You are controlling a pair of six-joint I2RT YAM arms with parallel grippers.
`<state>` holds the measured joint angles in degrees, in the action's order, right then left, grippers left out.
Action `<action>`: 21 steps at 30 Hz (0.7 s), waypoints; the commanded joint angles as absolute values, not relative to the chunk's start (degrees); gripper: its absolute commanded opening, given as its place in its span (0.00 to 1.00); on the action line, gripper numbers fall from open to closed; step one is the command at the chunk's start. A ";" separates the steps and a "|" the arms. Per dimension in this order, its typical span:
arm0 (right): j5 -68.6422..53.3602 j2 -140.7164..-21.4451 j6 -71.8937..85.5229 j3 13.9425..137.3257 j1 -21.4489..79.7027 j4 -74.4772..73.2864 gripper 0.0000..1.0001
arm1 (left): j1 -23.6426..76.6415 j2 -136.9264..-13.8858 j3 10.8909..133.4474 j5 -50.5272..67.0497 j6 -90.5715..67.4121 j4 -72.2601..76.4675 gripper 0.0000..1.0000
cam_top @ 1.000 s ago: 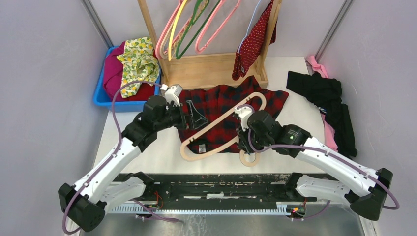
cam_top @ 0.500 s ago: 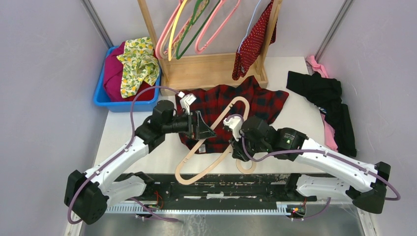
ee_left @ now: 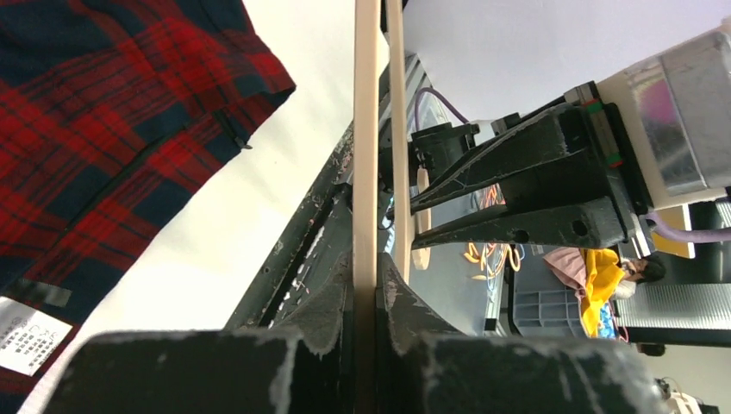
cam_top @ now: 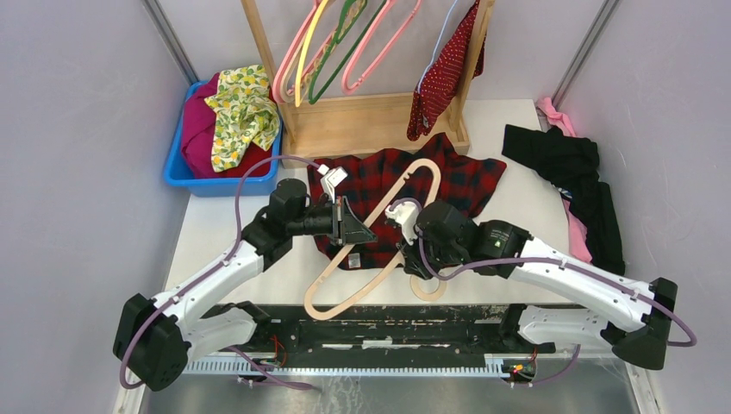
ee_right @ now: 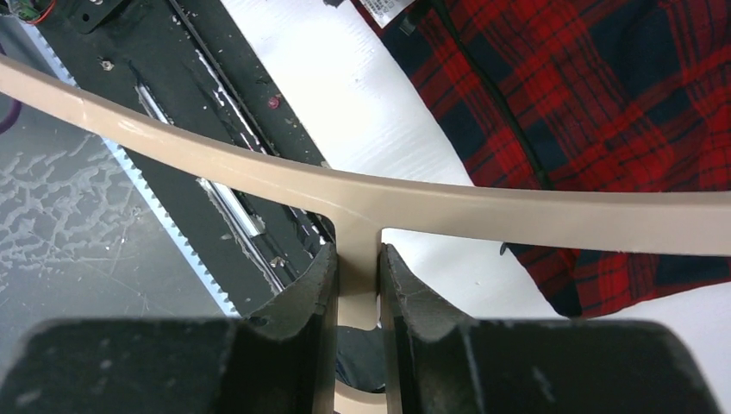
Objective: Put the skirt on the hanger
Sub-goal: Pick up the hanger at the center of the board.
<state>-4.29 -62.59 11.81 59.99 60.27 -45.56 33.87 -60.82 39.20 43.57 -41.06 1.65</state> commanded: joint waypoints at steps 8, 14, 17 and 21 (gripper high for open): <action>10.29 -53.41 20.01 65.07 60.34 -45.80 0.76 | 34.74 -54.28 38.81 39.89 -48.67 10.58 0.03; 19.11 -43.14 26.31 64.76 59.69 -49.47 0.88 | 34.74 -51.93 36.23 37.52 -56.78 21.17 0.03; 21.81 -38.64 29.86 64.00 59.58 -50.09 0.90 | 34.72 -51.14 36.14 35.32 -58.63 22.43 0.03; 19.96 -33.01 33.39 61.97 59.59 -47.60 0.93 | 34.72 -49.34 34.87 31.07 -62.26 25.80 0.03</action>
<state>18.26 -36.60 27.77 62.65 59.70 -49.87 34.54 -52.01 35.51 35.90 -55.64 17.41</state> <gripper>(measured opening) 0.926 0.102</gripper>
